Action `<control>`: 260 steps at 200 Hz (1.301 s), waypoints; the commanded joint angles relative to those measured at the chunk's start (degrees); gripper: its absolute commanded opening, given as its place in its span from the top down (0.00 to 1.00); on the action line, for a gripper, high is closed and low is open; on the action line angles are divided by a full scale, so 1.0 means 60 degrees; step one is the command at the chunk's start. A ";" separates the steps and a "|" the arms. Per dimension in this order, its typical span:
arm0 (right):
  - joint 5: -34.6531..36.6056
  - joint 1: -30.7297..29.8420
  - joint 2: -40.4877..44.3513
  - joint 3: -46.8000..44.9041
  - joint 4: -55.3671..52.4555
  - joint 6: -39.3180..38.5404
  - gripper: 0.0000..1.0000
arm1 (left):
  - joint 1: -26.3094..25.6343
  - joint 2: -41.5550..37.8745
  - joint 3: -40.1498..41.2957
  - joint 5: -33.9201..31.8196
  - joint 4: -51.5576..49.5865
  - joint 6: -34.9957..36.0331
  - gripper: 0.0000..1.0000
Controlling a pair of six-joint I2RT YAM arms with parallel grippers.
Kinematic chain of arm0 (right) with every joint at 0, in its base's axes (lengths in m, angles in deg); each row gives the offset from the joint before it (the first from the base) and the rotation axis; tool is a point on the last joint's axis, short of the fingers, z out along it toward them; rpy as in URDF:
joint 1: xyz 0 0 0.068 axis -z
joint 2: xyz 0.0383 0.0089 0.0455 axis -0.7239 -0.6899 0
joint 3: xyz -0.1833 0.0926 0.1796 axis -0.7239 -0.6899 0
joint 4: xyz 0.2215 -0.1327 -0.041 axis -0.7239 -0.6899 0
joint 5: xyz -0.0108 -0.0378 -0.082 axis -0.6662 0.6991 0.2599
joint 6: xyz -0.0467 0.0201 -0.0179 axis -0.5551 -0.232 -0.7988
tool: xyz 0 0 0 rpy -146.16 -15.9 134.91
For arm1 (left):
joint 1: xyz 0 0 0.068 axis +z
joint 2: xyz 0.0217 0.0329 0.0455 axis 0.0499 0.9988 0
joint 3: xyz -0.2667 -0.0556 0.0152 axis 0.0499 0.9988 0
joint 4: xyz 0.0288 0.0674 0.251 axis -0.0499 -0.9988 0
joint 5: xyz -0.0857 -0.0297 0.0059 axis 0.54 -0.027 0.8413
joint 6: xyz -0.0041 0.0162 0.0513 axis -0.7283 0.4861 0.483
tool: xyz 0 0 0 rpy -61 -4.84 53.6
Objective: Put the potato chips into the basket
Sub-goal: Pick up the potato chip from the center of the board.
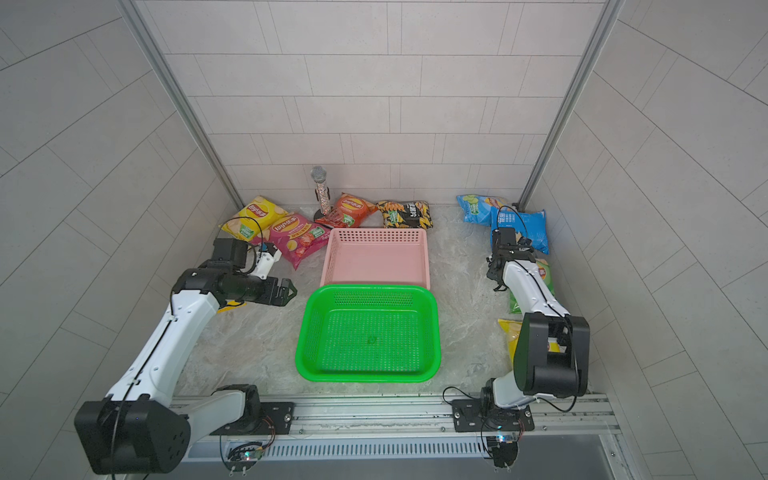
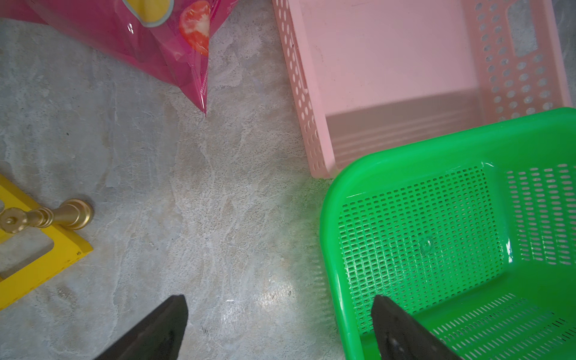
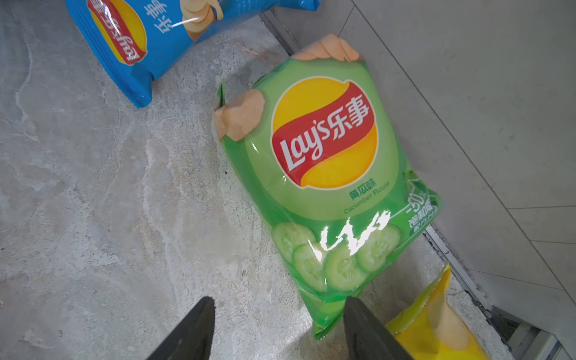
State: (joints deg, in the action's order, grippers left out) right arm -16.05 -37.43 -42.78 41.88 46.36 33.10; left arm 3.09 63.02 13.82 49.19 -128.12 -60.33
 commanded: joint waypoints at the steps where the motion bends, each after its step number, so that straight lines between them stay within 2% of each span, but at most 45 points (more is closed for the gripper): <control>1: 0.0410 0.0017 -0.0033 0.0076 -0.0491 -0.0240 0.30 | 0.0038 -0.0075 0.0084 0.0067 -0.0095 0.0170 0.00; 29: 0.0927 0.0024 0.0377 -0.0392 -0.0070 -0.0383 0.30 | 0.0049 -0.0042 0.0088 0.0131 -0.0102 0.0183 0.00; 48: 0.0658 0.0076 0.0239 -0.0167 0.0216 -0.0515 0.31 | 0.0040 -0.0013 0.0101 0.0238 -0.0094 0.0201 0.00; 70: 0.0636 0.0076 -0.0672 0.0485 0.0405 -0.0663 0.31 | 0.0047 0.0030 0.0105 0.0216 -0.0077 0.0211 0.00; 95: 0.0788 0.0076 -0.1908 0.1725 -0.0264 -0.0816 0.35 | 0.0041 -0.0056 0.0104 0.0154 -0.0078 0.0207 0.00; 156: 0.1148 0.0040 -0.3182 0.2989 -0.0393 -0.1114 0.35 | 0.0050 -0.0001 0.0132 0.0174 -0.0052 0.0215 0.00; 260: 0.1549 -0.0085 -0.3400 0.2444 -0.0174 -0.0520 0.35 | 0.0045 -0.0042 0.0123 0.0234 -0.0058 0.0229 0.00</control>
State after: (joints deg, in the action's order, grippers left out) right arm -8.89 -37.63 -62.41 57.96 45.77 28.48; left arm 3.09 63.02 14.02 49.87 -128.10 -59.70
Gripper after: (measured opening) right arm 0.647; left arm 0.997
